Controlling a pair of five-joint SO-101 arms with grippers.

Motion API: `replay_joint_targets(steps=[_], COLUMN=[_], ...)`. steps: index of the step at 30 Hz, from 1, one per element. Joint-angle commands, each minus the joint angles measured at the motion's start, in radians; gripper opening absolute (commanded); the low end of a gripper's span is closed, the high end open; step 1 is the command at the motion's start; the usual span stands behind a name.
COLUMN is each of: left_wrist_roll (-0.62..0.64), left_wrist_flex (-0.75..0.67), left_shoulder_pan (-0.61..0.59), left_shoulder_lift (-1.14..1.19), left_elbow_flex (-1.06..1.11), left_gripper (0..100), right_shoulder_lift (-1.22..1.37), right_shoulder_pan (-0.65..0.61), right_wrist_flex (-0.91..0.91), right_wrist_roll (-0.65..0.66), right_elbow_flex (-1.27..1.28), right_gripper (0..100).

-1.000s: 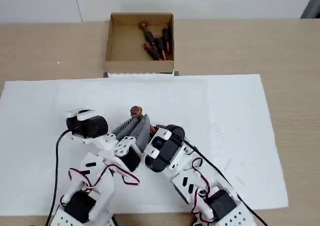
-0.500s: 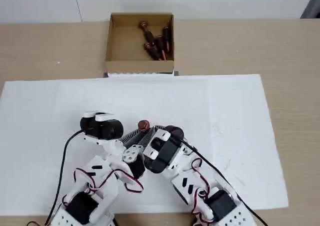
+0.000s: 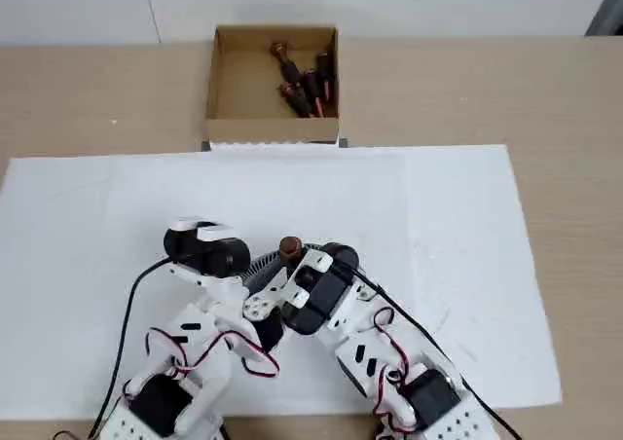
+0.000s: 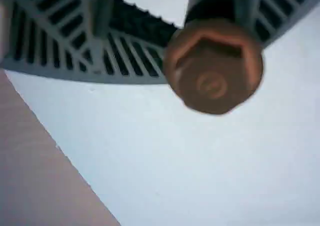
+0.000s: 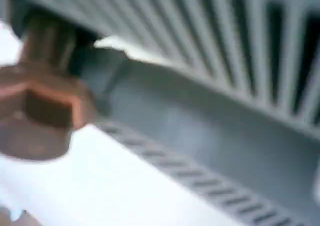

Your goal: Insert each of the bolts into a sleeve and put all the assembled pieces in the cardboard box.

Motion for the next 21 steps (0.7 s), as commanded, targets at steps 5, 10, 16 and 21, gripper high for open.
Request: replay_joint_targets(steps=[5,10,16,21], left_wrist_roll=[-0.103,-0.126,-0.126,-0.130], left_wrist_flex=[0.017,0.018,0.018,0.014], left_shoulder_pan=[-0.115,-0.135,-0.137,-0.203], left_shoulder_lift=[-0.003,-0.003,-0.003,-0.003], left_elbow_flex=[-0.028,-0.068,-0.128,-0.157], left_gripper=[19,19,18,14], right_shoulder_lift=[-0.008,-0.007,-0.007,-0.010], right_shoulder_pan=[-0.010,-0.010,-0.010,-0.008], right_wrist_flex=[-0.024,-0.024,-0.024,-0.024], right_wrist_roll=[0.006,0.006,0.006,0.006], right_elbow_flex=[0.014,0.014,0.014,0.014], right_gripper=[0.2,0.2,0.2,0.2])
